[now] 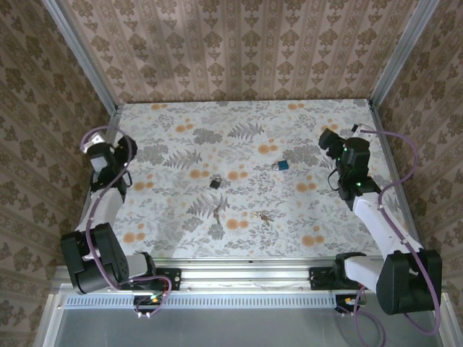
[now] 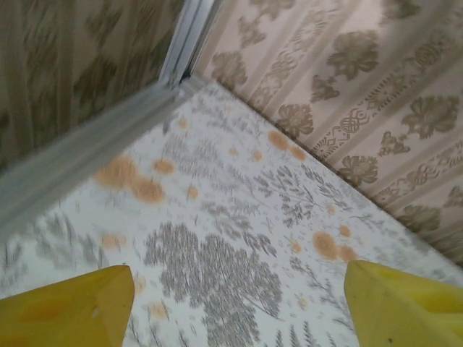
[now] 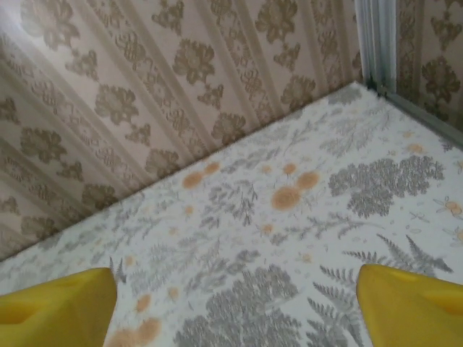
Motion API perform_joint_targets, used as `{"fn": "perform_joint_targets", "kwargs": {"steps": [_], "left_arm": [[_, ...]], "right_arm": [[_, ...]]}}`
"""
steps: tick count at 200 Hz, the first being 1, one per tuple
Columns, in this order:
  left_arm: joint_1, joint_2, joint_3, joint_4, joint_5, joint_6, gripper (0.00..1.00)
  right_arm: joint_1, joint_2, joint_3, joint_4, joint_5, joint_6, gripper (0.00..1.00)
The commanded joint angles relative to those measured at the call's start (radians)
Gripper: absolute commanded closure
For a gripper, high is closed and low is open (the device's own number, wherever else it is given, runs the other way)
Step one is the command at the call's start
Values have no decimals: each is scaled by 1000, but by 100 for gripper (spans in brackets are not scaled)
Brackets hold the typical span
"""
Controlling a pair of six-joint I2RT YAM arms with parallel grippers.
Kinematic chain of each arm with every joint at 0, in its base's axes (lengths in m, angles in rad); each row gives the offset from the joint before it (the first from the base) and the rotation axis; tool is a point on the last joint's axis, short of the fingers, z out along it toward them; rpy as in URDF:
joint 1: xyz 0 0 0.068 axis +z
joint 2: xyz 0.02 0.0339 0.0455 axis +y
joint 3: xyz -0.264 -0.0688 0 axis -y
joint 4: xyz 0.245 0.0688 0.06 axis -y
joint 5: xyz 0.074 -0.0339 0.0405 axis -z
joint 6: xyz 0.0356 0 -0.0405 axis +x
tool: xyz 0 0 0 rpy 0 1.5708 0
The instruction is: Unlock with the key
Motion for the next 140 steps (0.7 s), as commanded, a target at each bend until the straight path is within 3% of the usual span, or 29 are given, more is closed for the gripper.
{"fn": "perform_joint_targets", "kwargs": {"steps": [1,25,40,70,96,123,140], "left_arm": [[17,5,-30,-119,252,-250,6],[-43,-8,57,-381,253,-148,16],[-99,-19,75,-487,247,-116,21],[-218,-42,65,-661,202,-105,30],[-312,-69,19,-748,163,-112,36],[-352,-149,-73,-768,135,-163,33],[-354,-206,-147,-735,150,-209,32]], "right_arm": [[9,31,54,-269,-196,138,23],[57,65,173,-510,-188,117,25],[96,80,209,-583,-248,111,27],[296,148,284,-691,-240,100,48],[483,232,328,-690,-218,103,49],[643,346,382,-643,-225,94,37],[710,442,441,-644,-241,97,52]]}}
